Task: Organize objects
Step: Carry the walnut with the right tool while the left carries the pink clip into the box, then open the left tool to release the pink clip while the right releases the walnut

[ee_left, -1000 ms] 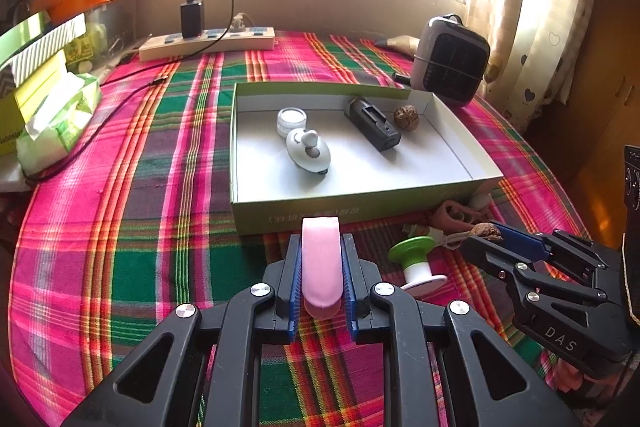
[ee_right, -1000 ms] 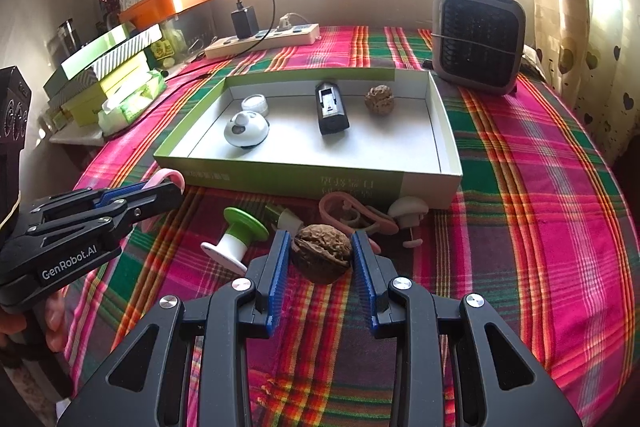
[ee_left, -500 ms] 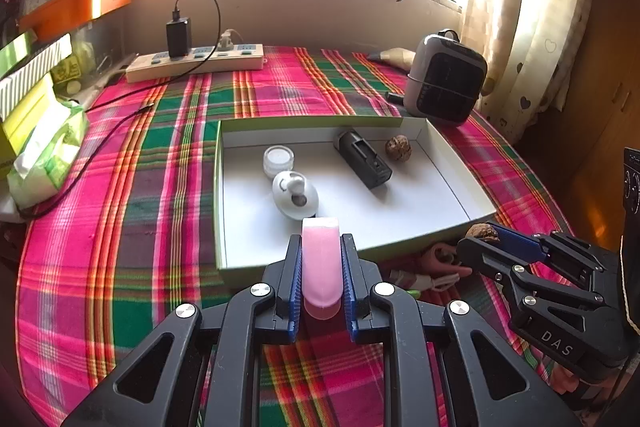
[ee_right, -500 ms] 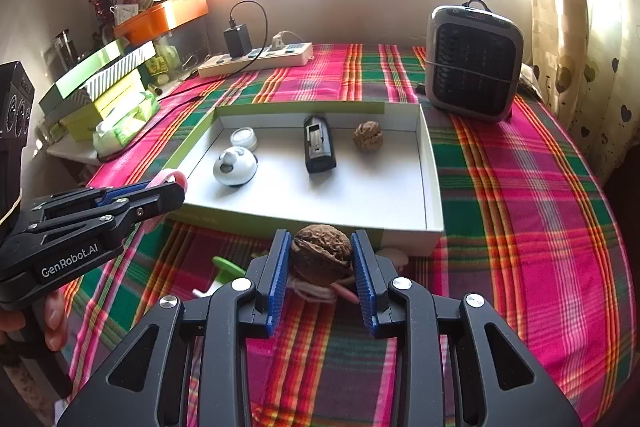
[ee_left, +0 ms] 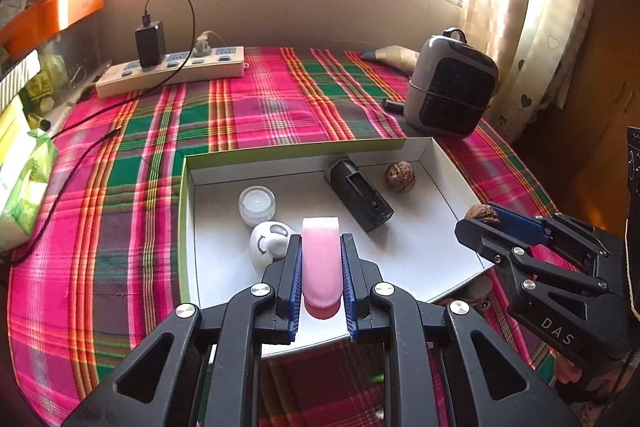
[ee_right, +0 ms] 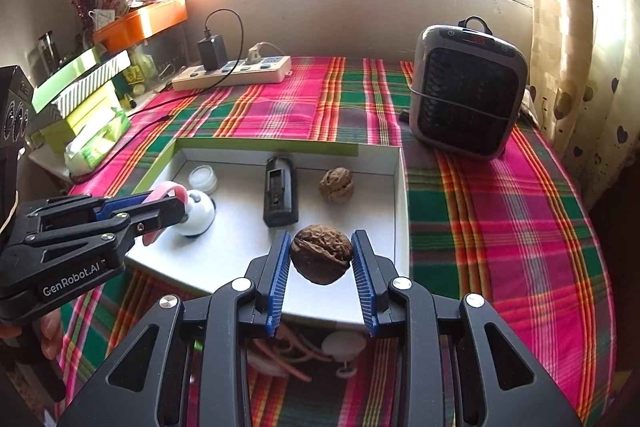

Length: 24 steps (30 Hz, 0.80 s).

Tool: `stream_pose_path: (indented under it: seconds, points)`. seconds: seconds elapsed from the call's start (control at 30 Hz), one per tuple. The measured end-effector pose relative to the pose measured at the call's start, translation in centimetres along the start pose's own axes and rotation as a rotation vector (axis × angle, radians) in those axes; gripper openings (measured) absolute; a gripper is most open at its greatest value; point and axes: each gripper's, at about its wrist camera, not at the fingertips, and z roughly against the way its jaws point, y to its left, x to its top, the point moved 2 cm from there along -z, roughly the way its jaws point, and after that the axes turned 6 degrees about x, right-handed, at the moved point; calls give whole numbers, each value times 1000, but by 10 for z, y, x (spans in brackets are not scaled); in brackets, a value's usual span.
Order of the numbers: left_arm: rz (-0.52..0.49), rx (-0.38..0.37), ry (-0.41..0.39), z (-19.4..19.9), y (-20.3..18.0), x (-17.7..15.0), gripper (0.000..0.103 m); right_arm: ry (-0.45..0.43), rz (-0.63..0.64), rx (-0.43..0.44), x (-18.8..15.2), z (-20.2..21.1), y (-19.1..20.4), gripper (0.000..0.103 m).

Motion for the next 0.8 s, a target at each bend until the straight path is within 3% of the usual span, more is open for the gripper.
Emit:
stream_pose_path:
  seconds: [0.8]
  points:
    - [-38, 12, 47, -51, -6, 33, 16, 76, 26, 1, 19, -48, -19, 33]
